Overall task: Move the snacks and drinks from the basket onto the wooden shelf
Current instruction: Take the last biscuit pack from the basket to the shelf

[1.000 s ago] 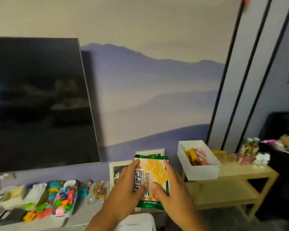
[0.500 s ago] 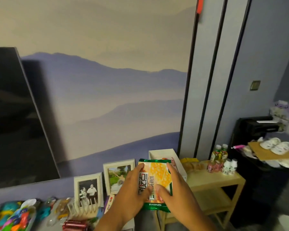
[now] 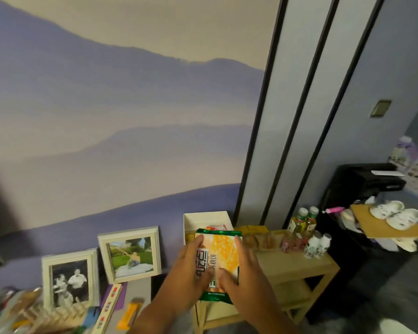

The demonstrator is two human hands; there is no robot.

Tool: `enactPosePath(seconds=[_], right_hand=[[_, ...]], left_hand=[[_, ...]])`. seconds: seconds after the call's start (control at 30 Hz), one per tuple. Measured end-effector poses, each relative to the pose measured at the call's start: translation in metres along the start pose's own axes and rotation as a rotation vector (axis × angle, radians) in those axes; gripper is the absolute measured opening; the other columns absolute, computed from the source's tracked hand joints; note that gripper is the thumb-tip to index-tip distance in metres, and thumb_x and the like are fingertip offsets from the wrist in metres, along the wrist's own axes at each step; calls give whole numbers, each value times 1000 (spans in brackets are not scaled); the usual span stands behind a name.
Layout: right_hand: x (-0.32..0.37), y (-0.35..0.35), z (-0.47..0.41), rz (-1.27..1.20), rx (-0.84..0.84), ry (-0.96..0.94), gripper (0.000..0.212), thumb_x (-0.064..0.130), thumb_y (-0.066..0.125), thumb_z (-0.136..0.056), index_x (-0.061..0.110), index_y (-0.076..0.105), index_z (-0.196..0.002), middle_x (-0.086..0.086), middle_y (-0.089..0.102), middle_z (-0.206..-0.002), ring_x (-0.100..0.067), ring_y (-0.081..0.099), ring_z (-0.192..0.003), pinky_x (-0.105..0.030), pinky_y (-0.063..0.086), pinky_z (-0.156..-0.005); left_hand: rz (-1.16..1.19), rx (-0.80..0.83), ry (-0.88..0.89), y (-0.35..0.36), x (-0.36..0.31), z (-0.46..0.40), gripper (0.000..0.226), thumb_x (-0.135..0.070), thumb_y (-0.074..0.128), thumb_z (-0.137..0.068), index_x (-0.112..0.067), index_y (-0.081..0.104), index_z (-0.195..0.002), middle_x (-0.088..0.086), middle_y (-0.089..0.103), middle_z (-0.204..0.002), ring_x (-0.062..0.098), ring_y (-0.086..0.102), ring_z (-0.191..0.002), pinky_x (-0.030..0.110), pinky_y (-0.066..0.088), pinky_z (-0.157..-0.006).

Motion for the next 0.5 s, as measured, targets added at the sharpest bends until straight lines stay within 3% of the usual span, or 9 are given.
enactPosePath(seconds=[0.17,0.37,0.5], right_hand=[[-28,3,-67,2,36,18,81,54,52,-95,37,0,-155,8,26,-151,-4,51,-107,-11,54,-72],[-68,36,-156,85,84,-14,80,56,48,-96,34,-1,-156,5,24,-158,-11,43,-132,-12,44,-84],[-93,69,-207,102,141,-41,83,56,48,-95,31,0,-156,3,24,-160,-17,36,-140,-28,40,-108]], left_hand=[[-11,-1,-74,19,11,-70,75,-38,62,-94,-39,13,-152,-10,30,-152,2,46,-113,-1,44,-64],[-36,-27,-174,37,39,-143,77,-38,60,-95,-34,10,-153,-8,27,-154,3,44,-120,20,47,-97],[37,-36,-257,56,66,-182,67,-27,63,-95,-31,19,-146,-3,32,-152,-11,46,-102,-1,41,-80]])
Point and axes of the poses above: each hand's wrist, its own z-axis away from the middle knuckle, its own y-axis out of the palm, x = y × z, the point moved 9 cm from there along -z, towards the middle knuckle
